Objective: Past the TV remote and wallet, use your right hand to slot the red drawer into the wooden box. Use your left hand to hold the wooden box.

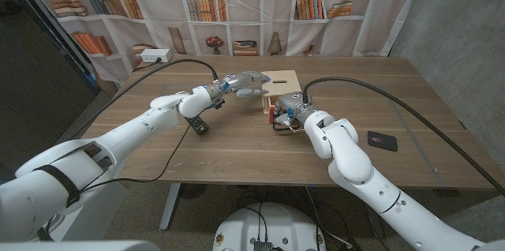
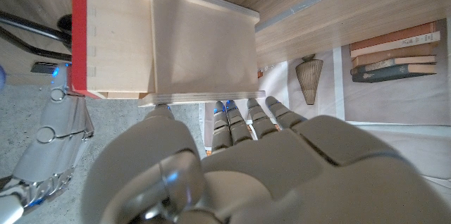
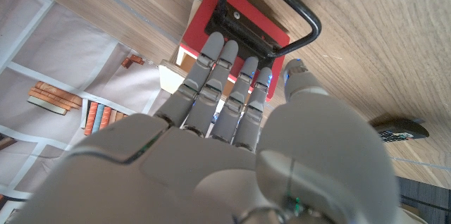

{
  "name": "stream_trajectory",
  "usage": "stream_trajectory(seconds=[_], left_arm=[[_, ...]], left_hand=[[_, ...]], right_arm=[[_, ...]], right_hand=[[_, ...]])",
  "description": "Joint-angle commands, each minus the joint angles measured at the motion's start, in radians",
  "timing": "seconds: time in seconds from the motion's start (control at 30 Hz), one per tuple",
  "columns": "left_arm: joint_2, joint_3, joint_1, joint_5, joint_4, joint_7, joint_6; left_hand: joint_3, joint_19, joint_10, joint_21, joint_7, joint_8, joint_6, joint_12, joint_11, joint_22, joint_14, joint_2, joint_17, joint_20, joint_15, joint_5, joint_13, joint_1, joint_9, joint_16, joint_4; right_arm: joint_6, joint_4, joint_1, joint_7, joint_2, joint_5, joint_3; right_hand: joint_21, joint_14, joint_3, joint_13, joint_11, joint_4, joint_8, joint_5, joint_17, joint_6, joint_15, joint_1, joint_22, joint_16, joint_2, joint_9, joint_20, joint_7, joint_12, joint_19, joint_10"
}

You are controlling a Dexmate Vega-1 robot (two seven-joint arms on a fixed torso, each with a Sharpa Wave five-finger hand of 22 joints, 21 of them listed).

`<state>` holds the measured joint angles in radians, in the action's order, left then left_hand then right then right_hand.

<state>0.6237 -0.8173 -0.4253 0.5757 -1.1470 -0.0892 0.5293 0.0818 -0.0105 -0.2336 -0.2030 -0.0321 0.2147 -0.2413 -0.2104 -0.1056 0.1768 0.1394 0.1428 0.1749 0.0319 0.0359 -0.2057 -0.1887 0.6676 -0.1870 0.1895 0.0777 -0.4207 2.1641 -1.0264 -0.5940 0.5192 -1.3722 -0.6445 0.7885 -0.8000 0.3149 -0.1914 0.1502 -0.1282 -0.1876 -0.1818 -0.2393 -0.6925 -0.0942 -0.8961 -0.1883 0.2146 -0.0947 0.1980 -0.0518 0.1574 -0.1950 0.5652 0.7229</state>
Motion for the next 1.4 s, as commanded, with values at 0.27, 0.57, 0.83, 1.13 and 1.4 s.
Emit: stream_trajectory(seconds=[0.27, 0.57, 0.83, 1.13, 1.4], left_arm=[[-0.010, -0.008, 0.024, 0.006, 0.041, 0.003, 0.032], [-0.015, -0.013, 0.029, 0.003, 0.055, 0.003, 0.039], [-0.007, -0.009, 0.021, -0.002, 0.037, 0.010, 0.028], [0.002, 0.000, 0.004, -0.003, -0.002, 0.019, 0.012], [0.008, 0.006, -0.007, -0.007, -0.023, 0.031, 0.001]], left_hand=[[-0.001, -0.005, -0.016, -0.002, 0.000, 0.001, -0.014, -0.003, 0.006, 0.003, 0.009, -0.007, 0.005, 0.022, 0.041, 0.000, -0.001, -0.001, -0.003, 0.002, 0.006], [-0.001, -0.006, -0.016, -0.002, 0.000, 0.000, -0.017, -0.001, 0.003, 0.003, 0.011, -0.008, 0.004, 0.024, 0.042, -0.001, -0.001, -0.004, -0.003, 0.002, 0.008], [-0.002, -0.005, -0.019, -0.001, 0.000, -0.001, -0.018, -0.001, -0.001, 0.003, 0.011, -0.008, 0.004, 0.024, 0.040, -0.001, -0.001, -0.005, -0.002, 0.001, 0.008], [-0.002, -0.005, -0.020, -0.001, -0.001, -0.003, -0.018, 0.000, 0.005, 0.003, 0.011, -0.009, 0.004, 0.024, 0.040, -0.001, -0.001, -0.006, -0.002, 0.000, 0.008], [-0.002, -0.006, -0.018, -0.001, -0.001, -0.004, -0.019, 0.002, 0.002, 0.003, 0.011, -0.009, 0.004, 0.025, 0.042, -0.001, -0.001, -0.007, -0.002, -0.001, 0.008]], right_arm=[[-0.002, -0.049, 0.045, 0.020, -0.010, 0.020, -0.022], [-0.002, -0.072, 0.074, 0.017, -0.008, 0.032, -0.031], [-0.014, -0.084, 0.089, 0.007, -0.003, 0.030, -0.036], [-0.022, -0.086, 0.093, -0.003, 0.007, 0.028, -0.039], [-0.019, -0.095, 0.102, -0.008, 0.011, 0.035, -0.044]], right_hand=[[0.006, 0.012, 0.011, -0.002, -0.003, -0.004, 0.002, -0.002, -0.005, 0.017, -0.107, 0.013, -0.004, -0.002, 0.001, 0.001, -0.130, -0.009, 0.005, -0.006, -0.038], [0.008, 0.021, 0.015, -0.002, -0.011, -0.004, 0.004, -0.002, -0.009, 0.038, -0.103, 0.019, -0.004, -0.003, 0.001, 0.001, -0.128, -0.012, 0.009, -0.008, -0.080], [0.009, 0.029, 0.019, -0.002, -0.022, -0.005, 0.010, -0.001, -0.013, 0.083, -0.098, 0.026, -0.003, -0.002, 0.002, 0.002, -0.124, -0.020, 0.013, -0.013, -0.137], [0.009, 0.041, 0.019, 0.002, -0.026, -0.008, 0.009, 0.000, -0.011, 0.111, -0.094, 0.036, -0.003, -0.007, 0.013, 0.002, -0.117, -0.025, 0.019, -0.019, -0.203], [0.009, 0.048, 0.021, 0.004, -0.032, -0.007, 0.007, 0.001, -0.010, 0.133, -0.086, 0.044, -0.003, -0.008, 0.014, 0.002, -0.112, -0.025, 0.023, -0.024, -0.259]])
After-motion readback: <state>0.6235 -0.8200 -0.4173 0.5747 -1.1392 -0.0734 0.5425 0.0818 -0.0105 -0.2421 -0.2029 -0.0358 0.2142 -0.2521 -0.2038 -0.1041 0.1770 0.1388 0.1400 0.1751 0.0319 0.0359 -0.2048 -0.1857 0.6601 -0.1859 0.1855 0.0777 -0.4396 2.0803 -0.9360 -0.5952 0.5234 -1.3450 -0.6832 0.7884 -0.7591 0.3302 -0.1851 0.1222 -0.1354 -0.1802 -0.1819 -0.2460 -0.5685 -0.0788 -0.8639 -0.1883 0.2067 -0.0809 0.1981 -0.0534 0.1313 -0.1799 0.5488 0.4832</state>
